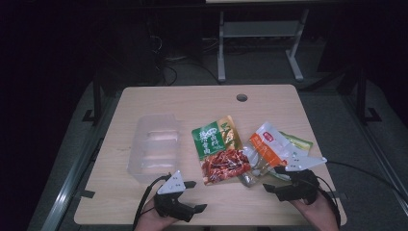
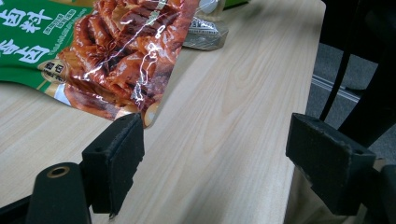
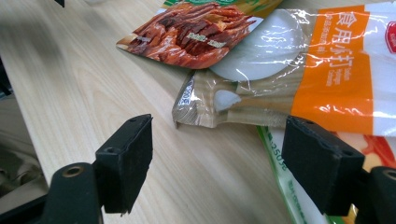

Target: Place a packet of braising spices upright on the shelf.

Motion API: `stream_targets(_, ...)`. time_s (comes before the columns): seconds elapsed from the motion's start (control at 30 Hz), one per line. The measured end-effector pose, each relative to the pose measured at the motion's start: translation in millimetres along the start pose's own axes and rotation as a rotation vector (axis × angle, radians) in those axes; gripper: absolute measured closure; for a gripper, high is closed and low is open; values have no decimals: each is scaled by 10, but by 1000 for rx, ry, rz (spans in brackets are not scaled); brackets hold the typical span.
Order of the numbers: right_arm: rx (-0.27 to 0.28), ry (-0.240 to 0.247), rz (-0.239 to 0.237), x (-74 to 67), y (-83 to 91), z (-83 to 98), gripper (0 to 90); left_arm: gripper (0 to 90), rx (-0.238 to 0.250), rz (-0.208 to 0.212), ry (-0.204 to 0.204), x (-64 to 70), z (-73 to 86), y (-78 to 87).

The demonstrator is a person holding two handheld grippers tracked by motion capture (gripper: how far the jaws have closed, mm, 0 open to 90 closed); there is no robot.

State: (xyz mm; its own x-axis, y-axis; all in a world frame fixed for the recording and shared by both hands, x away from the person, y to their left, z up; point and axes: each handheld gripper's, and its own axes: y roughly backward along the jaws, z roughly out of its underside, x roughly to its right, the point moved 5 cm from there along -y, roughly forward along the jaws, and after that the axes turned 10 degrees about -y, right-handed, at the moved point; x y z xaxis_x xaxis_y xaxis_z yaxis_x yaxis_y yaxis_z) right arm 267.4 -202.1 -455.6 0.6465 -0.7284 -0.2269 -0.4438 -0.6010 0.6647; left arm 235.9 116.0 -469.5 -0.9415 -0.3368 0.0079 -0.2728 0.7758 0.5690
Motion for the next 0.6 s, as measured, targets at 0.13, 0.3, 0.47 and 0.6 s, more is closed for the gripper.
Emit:
stream_targets(0.13,4,6,-5,-17,-9,-39,229,191,5,-1,2,-4,-4,2)
stream_targets(0.3,-1,10,-31,-48,-31,-160,213,190,-2,6,-23,20,-10,-8)
stream_targets(0.47,-25,27,-49,-100,-57,-356,216,190,-2,9,-29,25,-8,-10)
stream_targets(0.6,-39,48,-61,-129,-159,-614,214,189,4,13,-34,43,-21,-9)
